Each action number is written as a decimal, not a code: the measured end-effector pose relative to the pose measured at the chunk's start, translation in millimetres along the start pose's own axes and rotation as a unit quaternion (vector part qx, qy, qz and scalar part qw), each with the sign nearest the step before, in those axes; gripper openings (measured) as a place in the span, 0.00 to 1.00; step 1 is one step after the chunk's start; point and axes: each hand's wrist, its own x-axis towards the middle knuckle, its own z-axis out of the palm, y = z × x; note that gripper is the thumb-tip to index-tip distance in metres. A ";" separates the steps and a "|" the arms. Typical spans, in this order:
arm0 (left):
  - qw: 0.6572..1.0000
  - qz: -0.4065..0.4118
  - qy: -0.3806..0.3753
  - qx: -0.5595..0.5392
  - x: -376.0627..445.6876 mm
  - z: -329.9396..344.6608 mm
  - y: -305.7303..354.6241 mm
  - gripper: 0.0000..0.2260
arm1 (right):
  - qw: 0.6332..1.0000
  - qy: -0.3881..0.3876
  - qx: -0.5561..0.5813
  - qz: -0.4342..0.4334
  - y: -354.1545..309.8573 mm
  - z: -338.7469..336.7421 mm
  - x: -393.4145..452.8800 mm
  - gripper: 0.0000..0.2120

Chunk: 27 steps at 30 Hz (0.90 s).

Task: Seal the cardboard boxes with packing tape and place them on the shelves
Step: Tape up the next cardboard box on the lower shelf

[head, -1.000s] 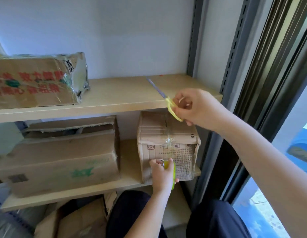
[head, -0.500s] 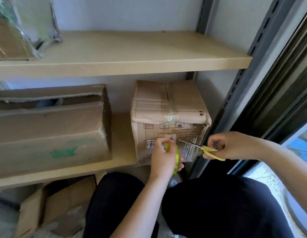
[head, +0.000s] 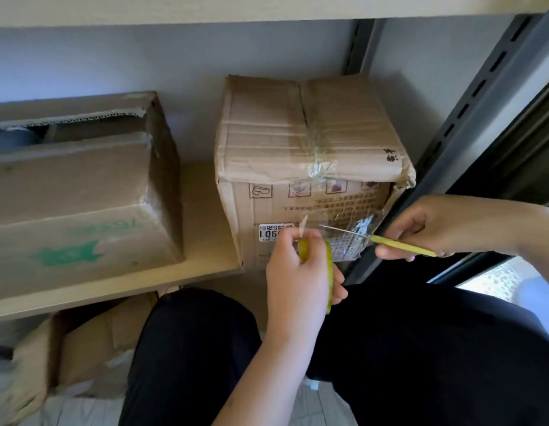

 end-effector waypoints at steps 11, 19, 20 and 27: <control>1.000 -0.007 0.016 0.006 -1.4 1.6 -4.9 0.04 | 0.996 0.017 0.052 -0.065 -8.9 10.8 20.9 0.22; 0.998 -0.004 0.037 0.049 3.2 -6.8 -21.0 0.03 | 0.992 0.077 0.031 -0.091 -3.7 16.4 24.6 0.22; 0.998 -0.011 0.040 0.053 0.8 -10.0 -24.4 0.03 | 0.992 0.077 0.019 -0.093 -3.6 18.3 23.6 0.21; 0.994 0.031 0.067 0.086 -16.6 -34.7 -26.8 0.03 | 0.980 0.098 -0.135 -0.108 6.7 36.8 -5.1 0.07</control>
